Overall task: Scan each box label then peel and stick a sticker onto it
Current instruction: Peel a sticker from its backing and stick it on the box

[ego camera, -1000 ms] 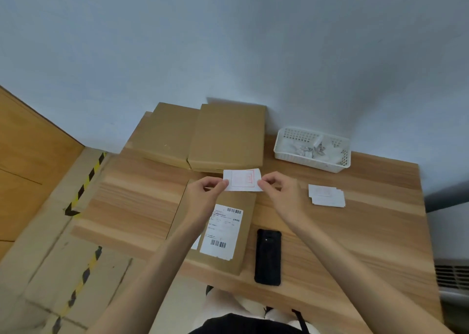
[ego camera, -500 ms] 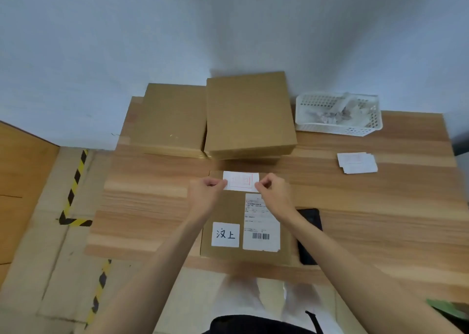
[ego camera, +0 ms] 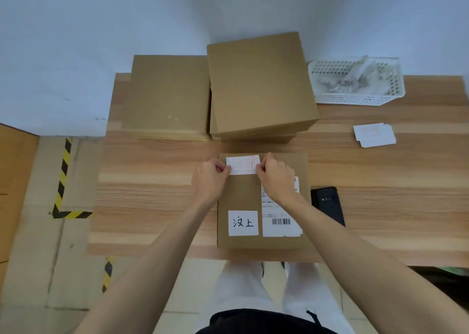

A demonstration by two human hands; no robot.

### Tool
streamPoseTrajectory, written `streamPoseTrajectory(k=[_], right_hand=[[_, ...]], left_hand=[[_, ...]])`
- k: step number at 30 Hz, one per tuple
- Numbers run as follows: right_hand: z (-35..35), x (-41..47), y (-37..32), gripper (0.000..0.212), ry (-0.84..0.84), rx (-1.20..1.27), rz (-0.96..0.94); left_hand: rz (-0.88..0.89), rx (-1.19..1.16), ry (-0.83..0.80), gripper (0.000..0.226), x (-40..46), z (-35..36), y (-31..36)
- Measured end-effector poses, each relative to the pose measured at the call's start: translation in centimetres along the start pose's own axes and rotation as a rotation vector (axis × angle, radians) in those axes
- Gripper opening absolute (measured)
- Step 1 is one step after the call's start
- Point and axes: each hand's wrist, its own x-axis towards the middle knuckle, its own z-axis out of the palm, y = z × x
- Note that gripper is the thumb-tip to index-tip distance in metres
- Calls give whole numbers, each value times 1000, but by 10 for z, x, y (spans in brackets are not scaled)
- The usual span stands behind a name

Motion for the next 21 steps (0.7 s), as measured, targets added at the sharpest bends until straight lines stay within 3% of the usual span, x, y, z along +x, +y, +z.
streamPoseTrajectory(k=[5,8,11,17,21], right_hand=[[-8,3,1,37,27,-33,105],[-7,11,-3,52,49,-43,123],[-5,19,-8,52,61,-31,125],[-11,20,17,37,87,0,123],[-12,9,23,51,76,-17,121]], left_hand=[[-87,-14,-33,30,5,-2,-1],[-139,36,-85,54,12,0,-1],[-162,83,-99,69,20,5,1],[-163,8,-116,54,23,2,-7],[-126,15,-108,56,16,1,-8]])
